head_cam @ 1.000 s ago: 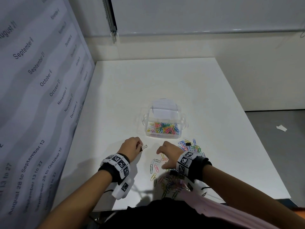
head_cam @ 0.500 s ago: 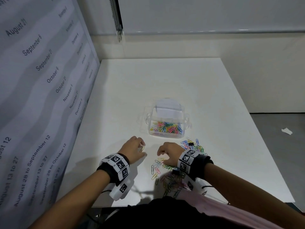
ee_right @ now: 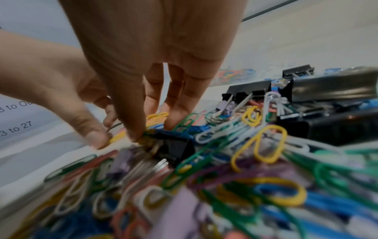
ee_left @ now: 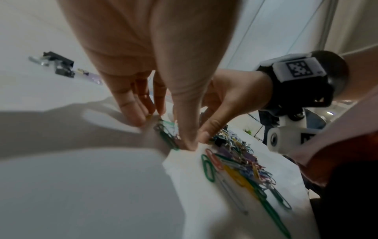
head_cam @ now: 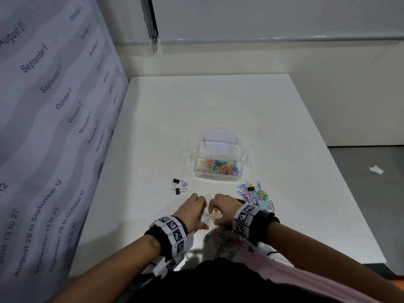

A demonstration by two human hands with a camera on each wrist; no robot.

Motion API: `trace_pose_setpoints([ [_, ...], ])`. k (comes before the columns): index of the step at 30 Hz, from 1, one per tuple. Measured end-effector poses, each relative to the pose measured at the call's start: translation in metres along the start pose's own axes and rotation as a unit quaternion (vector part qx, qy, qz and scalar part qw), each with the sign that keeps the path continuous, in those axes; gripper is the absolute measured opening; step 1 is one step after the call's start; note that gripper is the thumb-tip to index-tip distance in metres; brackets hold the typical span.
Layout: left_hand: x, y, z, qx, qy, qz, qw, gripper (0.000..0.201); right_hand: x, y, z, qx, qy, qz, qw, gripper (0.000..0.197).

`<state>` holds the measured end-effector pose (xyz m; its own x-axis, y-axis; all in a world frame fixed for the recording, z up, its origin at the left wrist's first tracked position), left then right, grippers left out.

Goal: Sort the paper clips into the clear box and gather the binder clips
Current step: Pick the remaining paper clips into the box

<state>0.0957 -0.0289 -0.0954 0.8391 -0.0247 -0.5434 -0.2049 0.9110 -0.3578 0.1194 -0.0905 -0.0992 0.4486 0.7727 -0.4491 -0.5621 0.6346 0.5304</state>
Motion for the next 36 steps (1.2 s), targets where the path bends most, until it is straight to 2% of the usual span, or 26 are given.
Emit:
trace_pose_setpoints([
  [3,0.004,-0.003,0.005,-0.026,-0.014,0.006,1.0,0.048,-0.005,-0.002,0.007,0.002,-0.012,-0.019,1.0,0.029],
  [6,0.008,-0.008,0.008,-0.022,-0.021,-0.006,1.0,0.031,-0.01,-0.011,0.02,0.017,-0.06,-0.037,0.997,0.02],
  [8,0.011,-0.009,0.009,-0.019,-0.025,-0.011,0.999,0.023,-0.014,-0.019,0.029,0.035,-0.094,-0.058,0.993,0.022],
  [10,0.012,-0.01,0.012,-0.02,-0.032,-0.014,0.999,0.021,-0.017,-0.025,0.04,0.042,-0.12,-0.067,0.99,0.025],
  [15,0.014,-0.004,0.022,-0.052,-0.046,-0.004,0.998,0.017,-0.019,-0.03,0.081,0.076,-0.192,-0.056,0.977,0.018],
  [20,0.018,0.007,0.029,-0.109,-0.042,0.022,0.993,0.015,-0.023,-0.039,0.139,0.116,-0.322,-0.067,0.937,0.023],
  [22,0.019,0.009,0.034,-0.13,-0.045,0.031,0.99,0.016,-0.024,-0.043,0.149,0.118,-0.338,-0.072,0.931,0.02],
  [27,0.025,0.008,0.062,-0.162,-0.086,0.039,0.982,0.015,-0.022,-0.038,0.128,0.074,-0.282,-0.061,0.954,0.023],
  [31,0.034,0.0,0.091,-0.209,-0.117,0.029,0.971,0.014,-0.017,-0.026,0.076,0.03,-0.13,-0.024,0.991,0.021],
  [33,0.038,-0.003,0.105,-0.231,-0.133,0.027,0.963,0.013,-0.018,-0.025,0.055,-0.009,-0.06,-0.021,0.998,0.026],
  [36,0.047,-0.006,0.12,-0.268,-0.161,0.031,0.949,0.011,-0.023,-0.032,0.042,-0.059,-0.015,-0.033,0.998,0.033],
])
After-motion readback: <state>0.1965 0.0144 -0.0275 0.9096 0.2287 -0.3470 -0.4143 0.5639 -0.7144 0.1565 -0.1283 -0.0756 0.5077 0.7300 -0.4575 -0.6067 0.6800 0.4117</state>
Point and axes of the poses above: each hand's wrist, its own x-axis towards the middle knuckle, its own z-axis out of the back of the hand, y = z × x, the point moved 10 cm from there along x, towards the middle knuckle, and after that the axes turned 10 degrees about z, right-handed, at the moved point
